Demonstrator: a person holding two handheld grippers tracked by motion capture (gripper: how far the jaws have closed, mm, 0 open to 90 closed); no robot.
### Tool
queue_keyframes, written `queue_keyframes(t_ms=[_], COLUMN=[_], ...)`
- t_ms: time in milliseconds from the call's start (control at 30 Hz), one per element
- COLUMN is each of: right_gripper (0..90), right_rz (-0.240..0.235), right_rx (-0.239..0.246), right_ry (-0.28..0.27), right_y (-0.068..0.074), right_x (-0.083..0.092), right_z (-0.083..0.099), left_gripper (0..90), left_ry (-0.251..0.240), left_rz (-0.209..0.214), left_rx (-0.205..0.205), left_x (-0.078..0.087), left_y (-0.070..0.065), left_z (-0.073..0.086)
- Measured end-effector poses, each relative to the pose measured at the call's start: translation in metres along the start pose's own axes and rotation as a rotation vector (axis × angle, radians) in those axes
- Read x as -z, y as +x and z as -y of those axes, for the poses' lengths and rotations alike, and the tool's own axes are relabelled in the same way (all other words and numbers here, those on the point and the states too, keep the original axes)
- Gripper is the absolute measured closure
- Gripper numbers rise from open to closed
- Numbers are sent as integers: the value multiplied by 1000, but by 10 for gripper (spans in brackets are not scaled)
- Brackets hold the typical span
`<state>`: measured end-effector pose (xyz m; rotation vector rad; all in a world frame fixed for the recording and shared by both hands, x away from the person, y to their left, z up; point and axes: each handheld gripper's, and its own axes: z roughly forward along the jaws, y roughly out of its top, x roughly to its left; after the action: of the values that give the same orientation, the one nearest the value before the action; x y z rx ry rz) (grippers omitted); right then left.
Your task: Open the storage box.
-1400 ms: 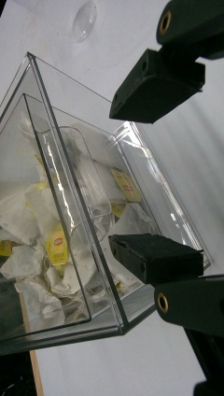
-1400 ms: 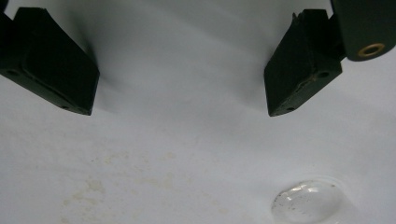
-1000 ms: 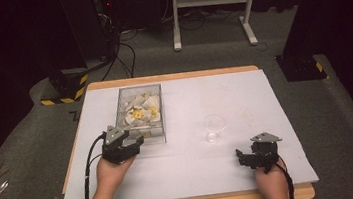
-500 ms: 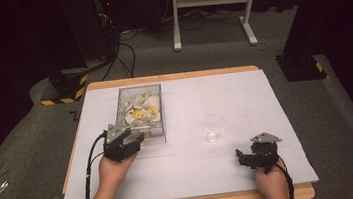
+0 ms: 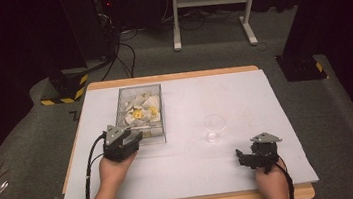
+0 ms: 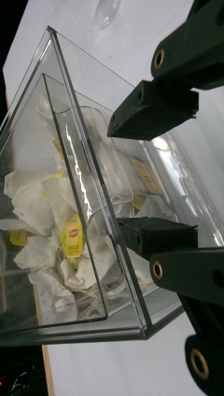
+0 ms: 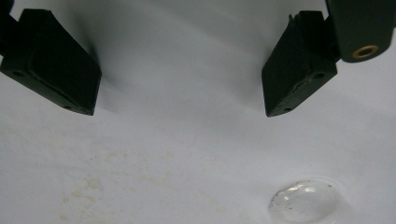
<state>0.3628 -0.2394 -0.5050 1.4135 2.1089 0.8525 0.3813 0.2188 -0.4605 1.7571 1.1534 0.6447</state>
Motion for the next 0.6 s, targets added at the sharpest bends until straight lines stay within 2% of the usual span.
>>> queue_keyframes(t_ms=[267, 467, 600], right_gripper=[118, 119, 120], right_rz=[0, -1, -1], right_rx=[0, 0, 1], right_ry=[0, 0, -1], right_y=[0, 0, 0], right_x=[0, 0, 0], right_z=[0, 0, 0], left_gripper=[526, 554, 555], left_ry=[-17, -19, -14], left_rz=[9, 16, 18], left_rx=[18, 5, 14], left_x=[0, 2, 2], left_y=[0, -2, -2], left_z=[1, 1, 1])
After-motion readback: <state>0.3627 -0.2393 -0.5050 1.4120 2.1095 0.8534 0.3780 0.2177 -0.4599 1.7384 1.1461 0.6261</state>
